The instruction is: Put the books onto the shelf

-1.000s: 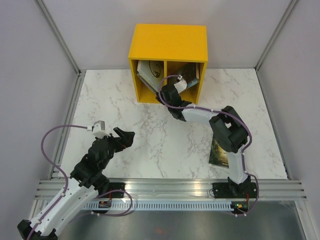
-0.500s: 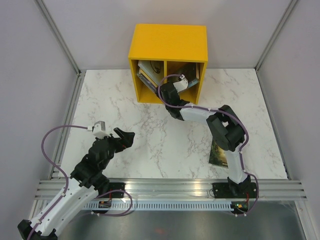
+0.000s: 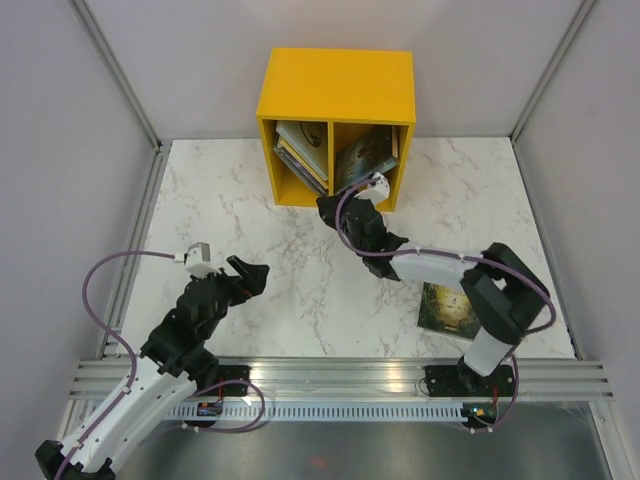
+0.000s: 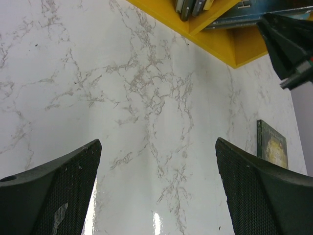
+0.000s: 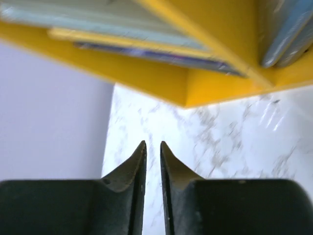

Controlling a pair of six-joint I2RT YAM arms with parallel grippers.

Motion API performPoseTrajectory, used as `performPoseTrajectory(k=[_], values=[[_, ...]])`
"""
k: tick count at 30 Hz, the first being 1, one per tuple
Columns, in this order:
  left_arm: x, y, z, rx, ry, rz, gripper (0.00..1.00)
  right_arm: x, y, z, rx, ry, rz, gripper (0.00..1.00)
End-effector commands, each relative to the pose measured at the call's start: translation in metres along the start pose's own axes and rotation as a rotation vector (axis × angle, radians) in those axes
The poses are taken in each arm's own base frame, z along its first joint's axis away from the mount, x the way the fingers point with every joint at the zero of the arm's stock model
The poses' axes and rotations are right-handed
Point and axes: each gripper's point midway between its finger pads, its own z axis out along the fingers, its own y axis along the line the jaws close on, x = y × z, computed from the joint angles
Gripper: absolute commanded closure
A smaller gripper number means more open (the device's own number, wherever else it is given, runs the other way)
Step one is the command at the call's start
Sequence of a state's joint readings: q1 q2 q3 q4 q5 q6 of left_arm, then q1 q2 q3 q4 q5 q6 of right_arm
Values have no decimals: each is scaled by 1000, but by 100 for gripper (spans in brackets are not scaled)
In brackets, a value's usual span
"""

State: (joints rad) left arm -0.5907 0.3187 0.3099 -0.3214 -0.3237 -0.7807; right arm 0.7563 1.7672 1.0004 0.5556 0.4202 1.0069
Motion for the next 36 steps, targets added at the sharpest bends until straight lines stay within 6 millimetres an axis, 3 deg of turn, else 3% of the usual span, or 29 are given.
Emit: performPoseTrajectory(k=[1, 2, 3, 4, 5, 6, 7, 8, 9, 10, 11, 13, 17, 18, 19, 20, 21, 22, 24, 25, 26, 28, 30, 32, 33, 35, 36], values=[[5, -13, 2, 59, 35, 13, 0, -9, 20, -48, -57, 13, -36, 77], [9, -21, 4, 104, 57, 33, 0, -21, 26, -62, -62, 11, -35, 72], [17, -26, 6, 137, 86, 41, 0, -25, 17, -70, -24, 13, -60, 51], [28, -42, 8, 218, 147, 49, 1, -18, -14, -82, 84, 61, -128, 47], [38, -47, 11, 243, 192, 60, 1, -36, -13, -100, 102, 36, -142, 40], [42, -57, 12, 275, 228, 70, 1, -48, -27, -111, 164, 4, -172, 24], [57, -70, 8, 338, 301, 90, 1, -47, -65, -130, 289, 37, -252, 19], [67, -80, 17, 352, 349, 117, 0, -67, -68, -150, 314, 0, -252, 16], [84, -96, 11, 407, 409, 151, 0, -76, -83, -164, 374, -16, -268, 16], [96, -107, 10, 441, 449, 174, 0, -86, -124, -190, 532, -33, -336, 16], [100, -126, 10, 498, 450, 185, 0, -101, -129, -208, 552, -88, -246, 17], [129, -154, 7, 583, 547, 199, 0, -115, -172, -242, 684, -148, -246, 20], [157, -199, 15, 691, 619, 154, 0, -146, -192, -280, 682, -317, -102, 20], [155, -223, 15, 741, 613, 153, 0, -151, -200, -287, 713, -353, -79, 21], [178, -220, 24, 716, 673, 171, 0, -155, -209, -296, 750, -378, -82, 22], [185, -227, 27, 726, 690, 178, 0, -160, -210, -298, 755, -408, -76, 23], [185, -249, 29, 762, 687, 175, 0, -162, -211, -296, 755, -431, -61, 27], [205, -245, 37, 738, 728, 188, 0, -163, -208, -291, 748, -428, -82, 29], [209, -264, 46, 754, 723, 184, 0, -155, -208, -274, 775, -317, -248, 33], [213, -267, 50, 752, 728, 186, 0, -160, -195, -262, 754, -310, -242, 33], [220, -270, 55, 746, 746, 179, 0, -150, -203, -251, 808, -219, -291, 33], [224, -270, 60, 732, 755, 178, 0, -152, -194, -231, 776, -115, -383, 29], [228, -270, 62, 727, 763, 181, 0, -148, -211, -213, 751, 29, -315, 25], [229, -268, 64, 721, 761, 190, 0, -157, -223, -210, 712, 66, -272, 24], [229, -267, 63, 720, 761, 192, 0, -173, -243, -219, 740, 32, -196, 21], [229, -266, 64, 717, 758, 195, 0, -184, -248, -229, 712, 17, -126, 20], [232, -264, 65, 713, 763, 196, 0, -194, -266, -244, 773, -17, -82, 17]])
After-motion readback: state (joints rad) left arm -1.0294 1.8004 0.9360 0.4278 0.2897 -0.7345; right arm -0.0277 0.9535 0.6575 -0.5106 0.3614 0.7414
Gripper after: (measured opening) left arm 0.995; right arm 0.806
